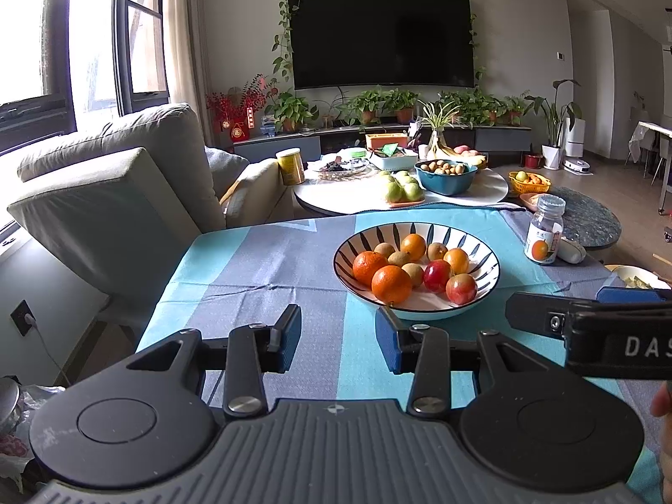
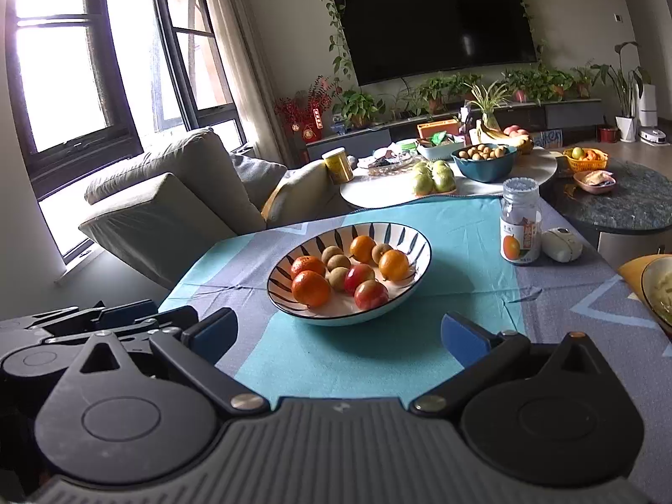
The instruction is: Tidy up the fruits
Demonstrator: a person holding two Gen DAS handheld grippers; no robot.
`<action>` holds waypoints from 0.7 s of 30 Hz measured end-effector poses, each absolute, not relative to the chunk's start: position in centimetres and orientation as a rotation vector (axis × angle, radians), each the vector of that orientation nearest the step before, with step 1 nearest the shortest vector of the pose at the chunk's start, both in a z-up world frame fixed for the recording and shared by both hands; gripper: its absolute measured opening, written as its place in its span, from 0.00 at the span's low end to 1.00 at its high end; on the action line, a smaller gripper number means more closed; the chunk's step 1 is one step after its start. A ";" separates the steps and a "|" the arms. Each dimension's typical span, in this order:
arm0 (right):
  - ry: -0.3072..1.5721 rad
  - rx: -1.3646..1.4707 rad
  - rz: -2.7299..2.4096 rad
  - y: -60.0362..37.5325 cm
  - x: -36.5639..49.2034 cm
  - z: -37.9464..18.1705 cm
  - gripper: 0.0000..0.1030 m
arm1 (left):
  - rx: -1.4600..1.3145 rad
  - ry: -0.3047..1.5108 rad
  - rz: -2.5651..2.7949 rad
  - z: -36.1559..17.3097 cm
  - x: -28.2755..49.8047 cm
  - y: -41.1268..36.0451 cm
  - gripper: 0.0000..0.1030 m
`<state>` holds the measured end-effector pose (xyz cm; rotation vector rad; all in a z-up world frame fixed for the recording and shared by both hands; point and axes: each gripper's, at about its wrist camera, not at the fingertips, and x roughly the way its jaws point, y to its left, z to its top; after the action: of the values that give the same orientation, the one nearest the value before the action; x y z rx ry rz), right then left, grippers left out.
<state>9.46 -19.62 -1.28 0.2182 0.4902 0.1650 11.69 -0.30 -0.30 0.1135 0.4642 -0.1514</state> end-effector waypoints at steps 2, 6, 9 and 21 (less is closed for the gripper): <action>0.503 0.216 0.138 -19.7 9.5 -1.5 0.77 | 0.112 0.471 -0.154 -0.4 11.7 -0.3 0.36; 0.527 0.226 0.122 -20.0 9.6 -1.9 0.77 | 0.108 0.485 -0.158 -0.6 11.6 -0.5 0.36; 0.528 0.225 0.122 -20.0 9.6 -1.9 0.77 | 0.107 0.493 -0.157 -0.8 11.6 -0.6 0.36; 0.527 0.199 0.130 -19.5 9.6 -1.8 0.77 | 0.108 0.501 -0.158 -1.0 11.6 -0.6 0.36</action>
<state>9.59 -19.49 -1.82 0.1986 0.5274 0.1305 11.65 -0.61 -0.96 0.1083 0.5006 -0.1576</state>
